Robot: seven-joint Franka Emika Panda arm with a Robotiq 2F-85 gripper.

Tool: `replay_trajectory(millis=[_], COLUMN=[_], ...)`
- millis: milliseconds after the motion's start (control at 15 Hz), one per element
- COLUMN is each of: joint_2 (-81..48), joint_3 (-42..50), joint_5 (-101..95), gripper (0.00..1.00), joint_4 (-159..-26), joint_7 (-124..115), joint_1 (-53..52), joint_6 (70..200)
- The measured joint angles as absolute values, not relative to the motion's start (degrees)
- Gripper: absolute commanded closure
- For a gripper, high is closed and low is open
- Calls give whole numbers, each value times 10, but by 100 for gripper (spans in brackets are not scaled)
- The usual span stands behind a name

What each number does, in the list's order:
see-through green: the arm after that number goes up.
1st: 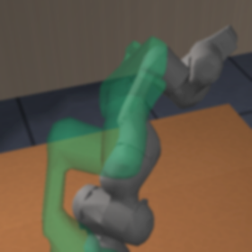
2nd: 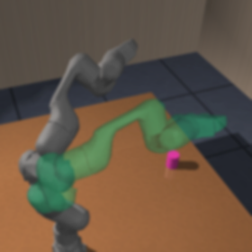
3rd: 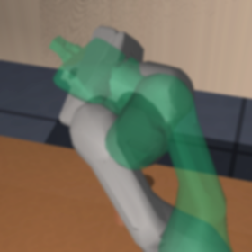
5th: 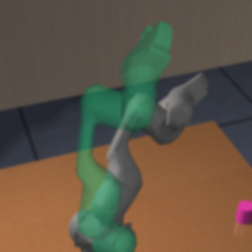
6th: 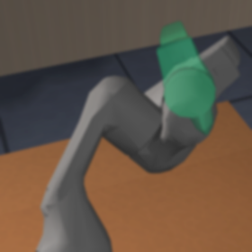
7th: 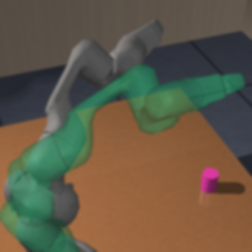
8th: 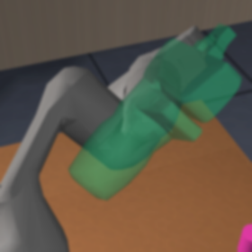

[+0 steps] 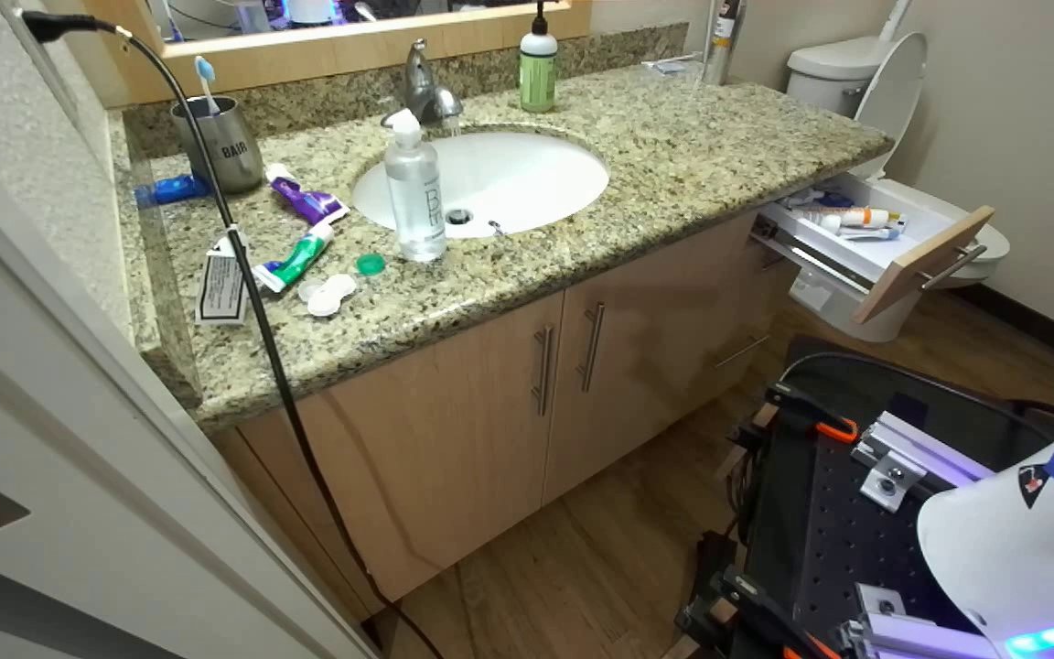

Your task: Put the white tube in the open drawer then move the green bottle from the right to the left of the sink

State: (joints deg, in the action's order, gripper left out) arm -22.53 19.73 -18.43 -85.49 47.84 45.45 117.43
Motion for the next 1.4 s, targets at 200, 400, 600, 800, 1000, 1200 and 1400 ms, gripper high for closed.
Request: replay_trajectory(millis=[200, 400, 600, 800, 1000, 1200, 1400], joint_2=[-186, -178, -183, -191, -205, -225, -249], joint_3=[221, 237, 244, 246, 246, 246, 242], joint_5=[-272, -360, -435, -503, -552, -587, -598], gripper=[84, 84, 84, 84, 84, 84, 84], joint_4=[-929, -988, -1030, -1055, -1065, -1066, -1065], joint_7=[526, 536, 526, 486, 450, 423, 410], joint_1=[455, 454, 453, 452, 451, 448, 444], joint_6=[1200, 1231, 1242, 1238, 1224, 1189, 1149])
